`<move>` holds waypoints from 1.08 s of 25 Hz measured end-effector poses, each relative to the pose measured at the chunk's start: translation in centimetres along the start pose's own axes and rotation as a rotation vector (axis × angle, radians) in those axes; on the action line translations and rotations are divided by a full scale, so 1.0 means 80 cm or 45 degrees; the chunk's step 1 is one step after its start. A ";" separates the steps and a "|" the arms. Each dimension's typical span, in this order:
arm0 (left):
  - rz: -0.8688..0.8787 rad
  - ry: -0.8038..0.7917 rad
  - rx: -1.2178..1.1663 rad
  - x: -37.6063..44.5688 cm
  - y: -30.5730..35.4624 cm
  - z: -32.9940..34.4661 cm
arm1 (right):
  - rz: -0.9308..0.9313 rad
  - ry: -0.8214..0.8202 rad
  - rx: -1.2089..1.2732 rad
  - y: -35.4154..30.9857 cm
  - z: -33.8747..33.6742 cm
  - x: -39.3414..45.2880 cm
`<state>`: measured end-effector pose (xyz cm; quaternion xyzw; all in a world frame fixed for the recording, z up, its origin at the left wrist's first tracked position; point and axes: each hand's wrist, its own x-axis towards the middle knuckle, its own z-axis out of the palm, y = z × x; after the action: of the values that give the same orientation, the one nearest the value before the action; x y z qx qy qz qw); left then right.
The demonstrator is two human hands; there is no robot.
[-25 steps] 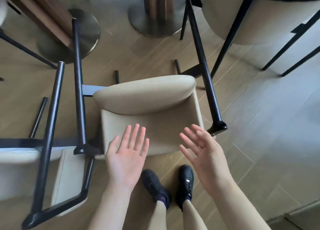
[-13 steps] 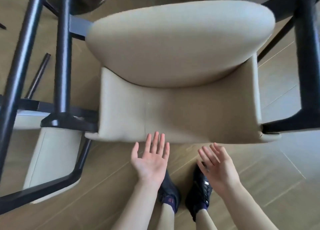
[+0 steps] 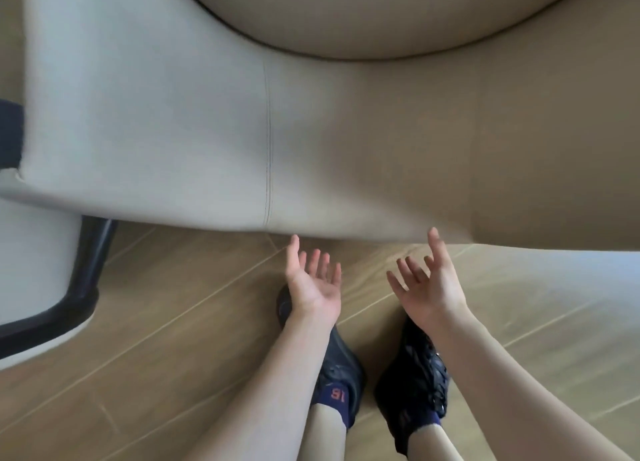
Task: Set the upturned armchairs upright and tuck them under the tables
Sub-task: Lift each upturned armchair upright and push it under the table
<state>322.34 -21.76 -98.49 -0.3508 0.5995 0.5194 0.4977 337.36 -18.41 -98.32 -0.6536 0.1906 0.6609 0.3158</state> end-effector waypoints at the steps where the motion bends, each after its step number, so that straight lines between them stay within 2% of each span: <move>1: 0.036 0.002 0.014 0.016 -0.001 -0.003 | -0.050 0.032 -0.028 0.000 -0.006 0.013; 5: 0.193 -0.084 0.196 0.068 0.005 -0.004 | -0.367 0.175 -0.135 -0.024 -0.037 0.058; 9: 0.305 -0.093 0.231 0.098 0.016 0.005 | -0.505 0.075 -0.253 -0.040 -0.045 0.084; 11: 0.311 -0.137 0.189 0.112 0.016 0.009 | -0.496 0.000 -0.248 -0.031 -0.039 0.096; 15: 0.251 -0.258 0.095 0.128 0.007 0.013 | -0.410 -0.150 -0.046 -0.009 -0.022 0.109; 19: 0.227 -0.219 0.071 0.129 0.011 0.013 | -0.387 -0.064 0.149 -0.003 -0.007 0.109; 23: 0.224 -0.158 0.069 0.113 0.014 0.019 | -0.367 -0.042 0.153 -0.014 -0.005 0.092; 27: 0.182 -0.121 0.101 0.053 0.024 0.020 | -0.340 -0.001 0.109 -0.033 -0.006 0.034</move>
<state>319.83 -19.40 -101.96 -0.2622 0.6188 0.5453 0.5009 339.63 -16.39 -100.64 -0.6589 0.1298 0.6044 0.4287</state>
